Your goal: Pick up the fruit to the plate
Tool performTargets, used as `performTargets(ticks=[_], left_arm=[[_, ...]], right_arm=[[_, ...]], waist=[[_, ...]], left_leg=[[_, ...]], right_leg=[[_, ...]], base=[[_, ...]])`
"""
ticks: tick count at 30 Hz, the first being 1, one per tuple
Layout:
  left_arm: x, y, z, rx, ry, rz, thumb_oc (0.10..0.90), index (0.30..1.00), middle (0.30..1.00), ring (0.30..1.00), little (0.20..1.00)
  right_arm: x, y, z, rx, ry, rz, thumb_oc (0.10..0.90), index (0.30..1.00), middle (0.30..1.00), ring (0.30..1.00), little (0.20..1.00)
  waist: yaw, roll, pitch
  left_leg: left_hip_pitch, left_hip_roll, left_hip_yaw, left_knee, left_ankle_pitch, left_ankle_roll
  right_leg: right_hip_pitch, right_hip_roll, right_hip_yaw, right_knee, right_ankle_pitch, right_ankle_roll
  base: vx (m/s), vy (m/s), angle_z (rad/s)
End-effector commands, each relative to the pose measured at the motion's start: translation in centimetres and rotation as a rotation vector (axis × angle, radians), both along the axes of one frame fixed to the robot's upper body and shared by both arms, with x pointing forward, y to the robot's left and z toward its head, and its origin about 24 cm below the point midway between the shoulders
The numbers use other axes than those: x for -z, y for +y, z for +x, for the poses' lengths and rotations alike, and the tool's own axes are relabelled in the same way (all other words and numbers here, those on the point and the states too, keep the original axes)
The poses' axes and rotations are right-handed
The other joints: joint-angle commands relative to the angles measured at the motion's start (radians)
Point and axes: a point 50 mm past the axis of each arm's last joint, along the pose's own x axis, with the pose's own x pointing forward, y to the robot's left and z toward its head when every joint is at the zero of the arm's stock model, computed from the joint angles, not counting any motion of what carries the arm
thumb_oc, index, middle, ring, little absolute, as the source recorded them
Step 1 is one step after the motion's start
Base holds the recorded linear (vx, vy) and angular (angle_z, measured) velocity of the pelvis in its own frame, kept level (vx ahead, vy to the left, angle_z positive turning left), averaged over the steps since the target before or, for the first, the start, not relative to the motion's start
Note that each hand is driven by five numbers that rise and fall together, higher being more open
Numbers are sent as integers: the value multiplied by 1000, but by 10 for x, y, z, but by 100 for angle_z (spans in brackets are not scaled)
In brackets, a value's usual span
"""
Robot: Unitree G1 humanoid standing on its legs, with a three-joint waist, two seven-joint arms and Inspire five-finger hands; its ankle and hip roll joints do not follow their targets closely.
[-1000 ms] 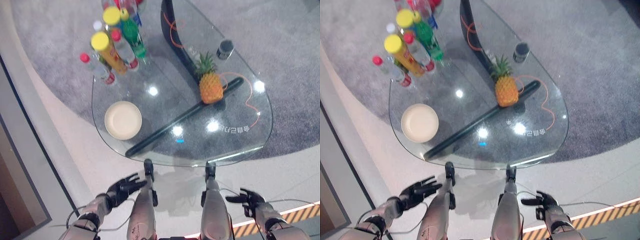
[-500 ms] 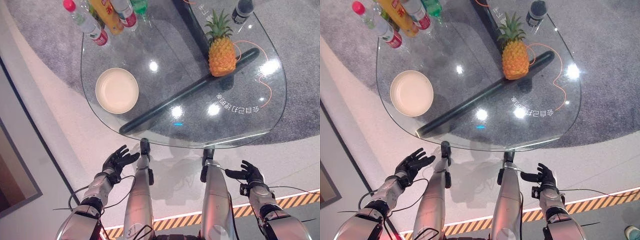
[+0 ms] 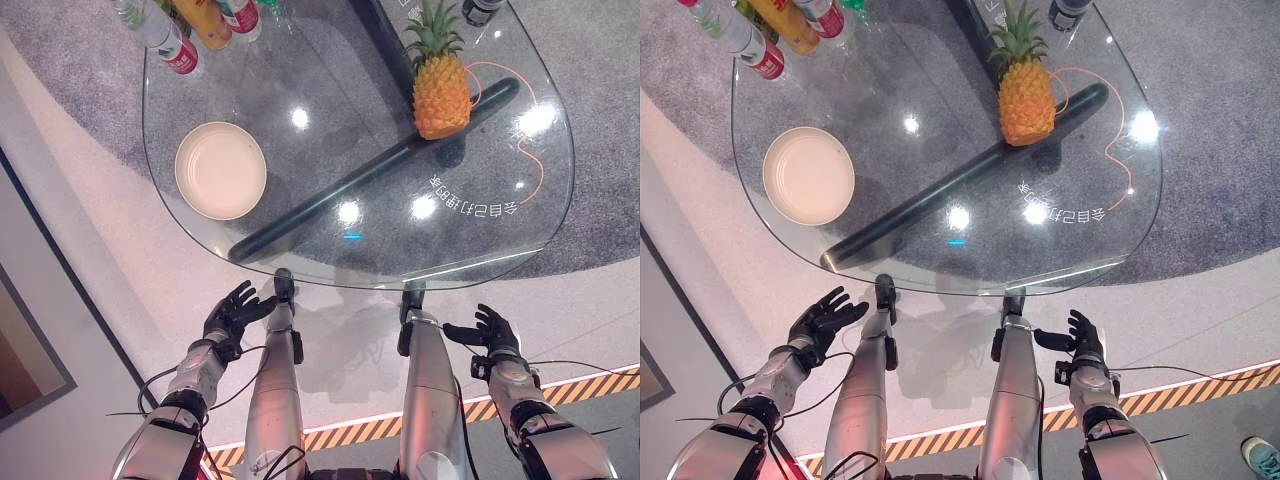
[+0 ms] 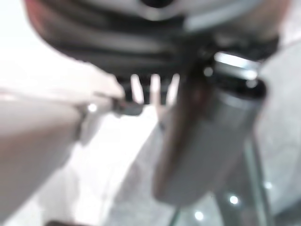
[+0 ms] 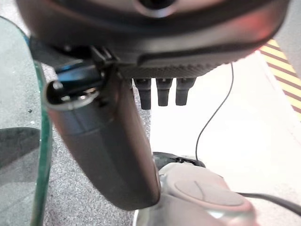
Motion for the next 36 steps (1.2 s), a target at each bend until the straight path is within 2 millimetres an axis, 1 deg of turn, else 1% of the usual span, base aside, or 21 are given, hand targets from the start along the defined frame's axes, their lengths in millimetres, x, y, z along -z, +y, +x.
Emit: performTargets(ticks=[1,5,7,8,10,13,15,16,17,18,21,24,25,26,29,30,31,32,33,36], left_arm=[[-6,28,-7,-79,-30,35,800,900,900,900,900],[-6,28,-6,-74,-22,36,800,900,900,900,900],[-6,30,-7,-73,-17,43,800,900,900,900,900],[-5,31,-7,-75,-10,47,800,900,900,900,900],[-4,33,-9,-78,2,55,800,900,900,900,900],[2,38,-17,-87,37,61,800,900,900,900,900],[2,43,-18,-94,51,68,800,900,900,900,900],[1,43,-18,-95,52,68,800,900,900,900,900],[1,46,-19,-99,56,71,800,900,900,900,900],[1,47,-19,-99,57,73,800,900,900,900,900],[-2,52,-19,-96,58,85,800,900,900,900,900],[-5,53,-17,-89,53,92,800,900,900,900,900],[-5,53,-17,-89,53,92,800,900,900,900,900],[-5,53,-16,-89,53,92,800,900,900,900,900],[-7,55,-15,-86,56,95,800,900,900,900,900],[-8,55,-14,-86,56,95,800,900,900,900,900],[-9,55,-13,-84,55,98,800,900,900,900,900],[-11,56,-11,-83,53,97,800,900,900,900,900],[-12,56,-11,-84,52,98,800,900,900,900,900],[-12,57,-12,-87,51,98,800,900,900,900,900]], right_arm=[[-2,-17,-12,70,-33,-31,800,900,900,900,900],[-6,-18,-8,80,-61,-32,800,900,900,900,900],[-10,-23,-7,128,-87,-10,800,900,900,900,900],[-12,-28,-8,185,-116,37,800,900,900,900,900],[-13,-35,-11,239,-142,64,800,900,900,900,900],[-20,-54,-20,353,-195,54,800,900,900,900,900],[-33,-72,-23,446,-251,29,800,900,900,900,900],[-35,-75,-23,459,-261,23,800,900,900,900,900],[-42,-83,-25,504,-293,12,800,900,900,900,900],[-45,-85,-25,519,-307,6,800,900,900,900,900],[-71,-105,-23,633,-396,-54,800,900,900,900,900],[-96,-120,-21,729,-446,-141,800,900,900,900,900],[-103,-122,-20,761,-467,-159,800,900,900,900,900],[-106,-123,-19,769,-474,-163,800,900,900,900,900],[-132,-133,-17,856,-569,-195,800,900,900,900,900],[-137,-135,-16,869,-592,-197,800,900,900,900,900],[-147,-137,-15,886,-634,-210,800,900,900,900,900],[-165,-138,-11,907,-707,-230,800,900,900,900,900],[-171,-138,-10,912,-732,-236,800,900,900,900,900],[-205,-136,-5,934,-894,-252,800,900,900,900,900]], waist=[[10,-37,-7],[12,-39,-7],[13,-39,-7],[14,-39,-7],[14,-40,-7],[12,-45,-7],[14,-49,-7],[14,-49,-7],[15,-53,-7],[16,-53,-7],[18,-60,-7],[21,-63,-7],[21,-63,-7],[21,-63,-7],[23,-62,-7],[23,-62,-7],[23,-61,-7],[24,-62,-7],[24,-62,-7],[23,-63,-7]], left_leg=[[-74,-74,12,196,-131,62],[-82,-74,11,200,-132,60],[-86,-73,11,202,-132,59],[-86,-72,10,202,-133,58],[-83,-71,10,203,-135,58],[-80,-67,12,206,-140,58],[-81,-65,13,207,-142,58],[-82,-65,13,209,-143,58],[-82,-65,12,210,-145,59],[-82,-65,12,210,-145,59],[-79,-64,12,206,-147,61],[-78,-66,10,198,-145,62],[-77,-67,9,195,-144,62],[-77,-67,9,194,-144,62],[-76,-67,9,189,-144,63],[-77,-68,8,187,-143,64],[-79,-68,8,185,-143,64],[-81,-69,7,182,-142,64],[-81,-69,7,180,-142,64],[-79,-68,6,172,-140,62]], right_leg=[[-2,76,-60,-77,107,-72],[-8,74,-64,-74,106,-71],[-11,73,-64,-73,106,-71],[-10,73,-64,-73,105,-71],[-7,72,-65,-73,104,-70],[0,72,-66,-79,108,-69],[2,69,-69,-84,112,-67],[1,69,-69,-84,112,-67],[2,68,-71,-86,115,-66],[2,68,-71,-87,116,-66],[7,69,-75,-98,123,-64],[11,66,-82,-111,131,-61],[12,66,-83,-114,132,-61],[12,66,-84,-114,133,-61],[12,65,-88,-118,134,-60],[11,65,-89,-118,135,-60],[8,64,-90,-120,135,-60],[8,63,-92,-125,136,-61],[8,63,-93,-128,136,-61],[8,63,-95,-134,138,-60]], base=[[0,0,0],[4,-12,1],[6,-35,1],[0,0,0],[0,0,0],[22,-13,-1],[26,-36,-1],[21,-46,0],[15,-37,1],[22,-57,1],[12,-43,1],[2,-24,1],[0,0,0],[0,0,0],[1,2,4],[-3,5,3],[0,0,0],[0,0,0],[0,0,0],[0,0,0]])
